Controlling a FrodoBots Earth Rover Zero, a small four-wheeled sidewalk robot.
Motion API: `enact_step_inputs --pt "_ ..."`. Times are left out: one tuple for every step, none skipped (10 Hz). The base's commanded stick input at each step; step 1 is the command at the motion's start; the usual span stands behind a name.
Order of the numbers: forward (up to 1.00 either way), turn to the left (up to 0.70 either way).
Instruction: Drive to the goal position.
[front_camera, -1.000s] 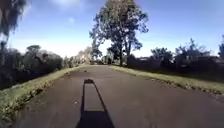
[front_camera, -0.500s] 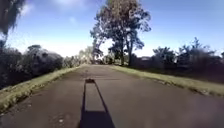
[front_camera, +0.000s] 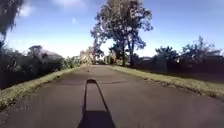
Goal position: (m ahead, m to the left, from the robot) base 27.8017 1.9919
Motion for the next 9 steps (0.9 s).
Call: enact_step_inputs --pt "1.0 0.0" --pt "1.0 0.0" --pt "1.0 0.0" --pt "1.0 0.0" --pt "1.0 0.0" --pt "1.0 0.0" --pt "1.0 0.0" --pt "1.0 0.0" --pt "1.0 0.39"
